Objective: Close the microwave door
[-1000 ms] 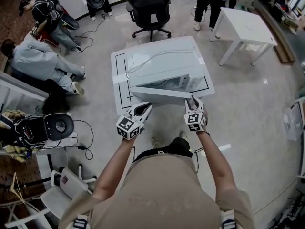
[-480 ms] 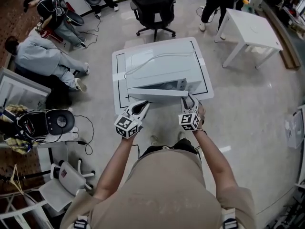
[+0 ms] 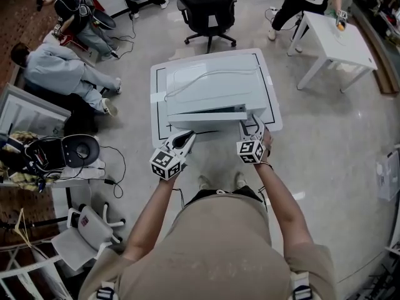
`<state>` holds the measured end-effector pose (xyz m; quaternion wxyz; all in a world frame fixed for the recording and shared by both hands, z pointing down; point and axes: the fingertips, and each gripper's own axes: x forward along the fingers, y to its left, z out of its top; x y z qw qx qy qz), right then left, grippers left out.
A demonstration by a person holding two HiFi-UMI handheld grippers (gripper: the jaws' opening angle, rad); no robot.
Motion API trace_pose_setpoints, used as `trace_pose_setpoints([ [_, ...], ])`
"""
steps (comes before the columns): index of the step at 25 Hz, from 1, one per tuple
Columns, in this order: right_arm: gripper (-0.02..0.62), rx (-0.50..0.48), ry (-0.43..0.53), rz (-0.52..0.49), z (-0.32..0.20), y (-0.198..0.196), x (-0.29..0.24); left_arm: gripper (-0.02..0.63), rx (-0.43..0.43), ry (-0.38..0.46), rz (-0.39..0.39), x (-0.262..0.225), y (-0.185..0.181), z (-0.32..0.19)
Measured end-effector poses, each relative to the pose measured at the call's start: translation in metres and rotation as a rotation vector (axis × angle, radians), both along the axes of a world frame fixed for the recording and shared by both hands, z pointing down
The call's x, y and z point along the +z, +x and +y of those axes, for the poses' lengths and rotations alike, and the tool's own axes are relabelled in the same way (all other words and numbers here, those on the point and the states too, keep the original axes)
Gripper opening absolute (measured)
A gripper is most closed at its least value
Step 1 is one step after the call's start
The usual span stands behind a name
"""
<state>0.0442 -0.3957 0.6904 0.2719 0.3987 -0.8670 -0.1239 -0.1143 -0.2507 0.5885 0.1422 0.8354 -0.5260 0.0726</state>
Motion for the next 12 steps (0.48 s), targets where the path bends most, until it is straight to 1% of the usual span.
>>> trace_pose_setpoints([
  [8, 0.224, 0.007, -0.017, -0.012, -0.019, -0.003, 0.001, 0.011, -0.007, -0.006, -0.005, 0.002, 0.003, -0.008],
  [12, 0.227, 0.001, -0.028, -0.003, -0.023, -0.005, 0.003, 0.011, -0.008, -0.009, -0.01, 0.003, 0.005, -0.013],
])
